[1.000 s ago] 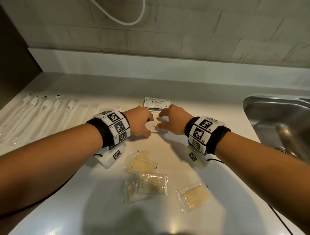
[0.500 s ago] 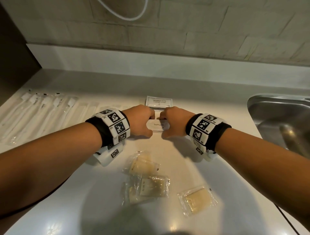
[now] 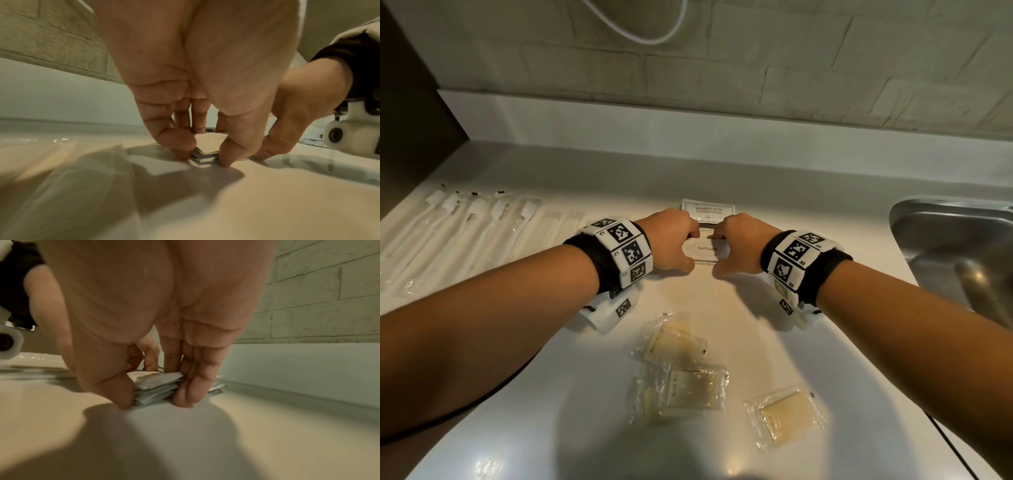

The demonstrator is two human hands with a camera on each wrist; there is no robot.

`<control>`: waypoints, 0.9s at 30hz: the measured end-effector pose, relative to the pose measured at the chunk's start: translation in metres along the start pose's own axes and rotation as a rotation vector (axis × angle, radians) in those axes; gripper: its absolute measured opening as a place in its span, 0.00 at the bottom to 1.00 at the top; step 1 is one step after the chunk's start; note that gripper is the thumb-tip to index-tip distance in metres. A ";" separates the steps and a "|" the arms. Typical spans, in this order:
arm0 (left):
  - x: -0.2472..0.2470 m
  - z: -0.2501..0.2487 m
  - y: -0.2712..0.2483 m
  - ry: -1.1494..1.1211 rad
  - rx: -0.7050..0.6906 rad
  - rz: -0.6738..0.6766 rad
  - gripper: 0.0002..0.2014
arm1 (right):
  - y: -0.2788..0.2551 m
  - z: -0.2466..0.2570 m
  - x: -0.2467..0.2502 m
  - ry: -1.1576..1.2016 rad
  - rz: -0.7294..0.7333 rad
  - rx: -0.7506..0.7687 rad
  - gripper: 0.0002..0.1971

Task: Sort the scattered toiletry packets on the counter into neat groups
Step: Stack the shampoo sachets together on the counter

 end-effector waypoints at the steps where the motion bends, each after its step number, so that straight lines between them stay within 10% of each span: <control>1: 0.000 0.000 0.000 -0.003 0.000 -0.007 0.22 | 0.000 0.000 0.000 -0.004 -0.002 0.002 0.17; 27: -0.001 0.002 -0.001 -0.028 0.030 0.024 0.26 | 0.002 -0.001 -0.003 -0.032 -0.017 0.018 0.16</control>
Point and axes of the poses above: each hand's wrist, its own y-axis towards the middle knuckle, its own x-axis out of the back of the hand, z = x × y, the point moved 5 cm from there along y, towards the middle knuckle, and after that the axes turned 10 degrees about -z, right-handed, at the moved point
